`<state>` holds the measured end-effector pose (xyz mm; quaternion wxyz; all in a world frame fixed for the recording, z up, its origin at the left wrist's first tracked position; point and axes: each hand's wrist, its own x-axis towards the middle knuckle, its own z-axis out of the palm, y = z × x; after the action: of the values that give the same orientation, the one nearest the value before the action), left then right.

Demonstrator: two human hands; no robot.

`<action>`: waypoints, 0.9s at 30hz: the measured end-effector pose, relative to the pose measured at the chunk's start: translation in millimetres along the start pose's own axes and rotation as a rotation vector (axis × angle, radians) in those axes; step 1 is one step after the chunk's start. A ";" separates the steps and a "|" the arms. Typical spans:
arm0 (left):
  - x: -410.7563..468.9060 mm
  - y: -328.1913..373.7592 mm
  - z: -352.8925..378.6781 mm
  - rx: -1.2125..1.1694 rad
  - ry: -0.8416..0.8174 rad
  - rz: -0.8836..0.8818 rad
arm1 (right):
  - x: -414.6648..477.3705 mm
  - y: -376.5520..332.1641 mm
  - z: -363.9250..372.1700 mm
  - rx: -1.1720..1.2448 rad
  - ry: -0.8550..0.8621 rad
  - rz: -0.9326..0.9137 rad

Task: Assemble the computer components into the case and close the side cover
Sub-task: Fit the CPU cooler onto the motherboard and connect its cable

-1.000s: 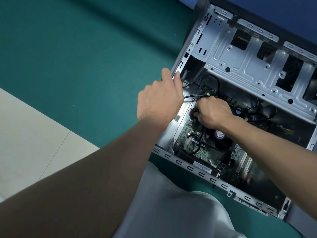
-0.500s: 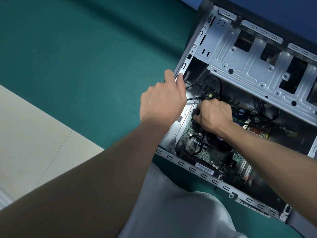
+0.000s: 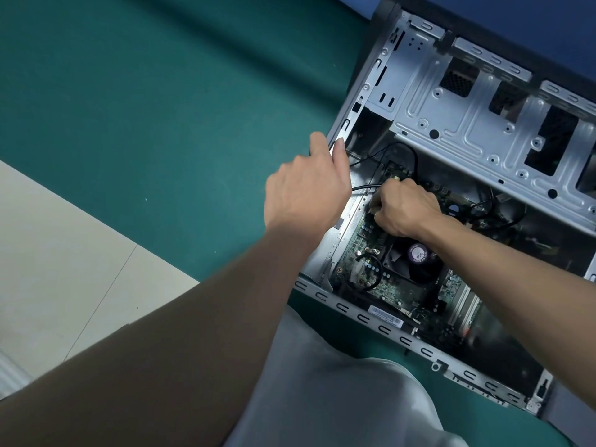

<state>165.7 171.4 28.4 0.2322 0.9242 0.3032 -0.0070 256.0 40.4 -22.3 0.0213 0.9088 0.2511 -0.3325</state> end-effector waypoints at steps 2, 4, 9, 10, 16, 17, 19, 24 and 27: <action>0.2 0.5 -0.6 0.002 -0.003 -0.002 | -3.6 -2.9 3.6 -0.037 0.045 -0.007; 0.2 0.8 -1.0 0.004 -0.009 -0.007 | -8.8 -5.5 8.3 -0.080 0.111 -0.035; 0.4 0.3 -0.6 0.002 -0.007 -0.003 | -5.1 -6.7 5.9 -0.057 0.093 0.024; 0.4 0.3 -0.6 0.001 -0.004 -0.003 | -4.5 -5.7 4.7 -0.040 0.075 0.034; -1.2 -1.1 0.2 0.014 0.019 0.002 | -39.8 10.3 26.4 -0.004 0.416 -0.201; -0.8 -1.5 0.5 0.018 0.022 0.004 | -49.6 16.5 31.6 -0.021 0.492 -0.208; -0.5 -2.0 0.4 0.030 0.025 0.004 | -64.8 28.4 44.1 -0.077 0.528 -0.148; -0.7 -1.6 -0.8 0.045 0.011 -0.005 | -66.7 30.4 62.3 -0.067 0.415 0.059; 0.3 -1.2 0.6 0.054 -0.002 -0.018 | -62.5 29.1 63.4 -0.096 0.446 0.087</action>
<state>165.3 172.1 27.3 0.2073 0.9274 0.3108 -0.0182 191.2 -25.7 -36.9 0.0231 0.9677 0.2256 -0.1101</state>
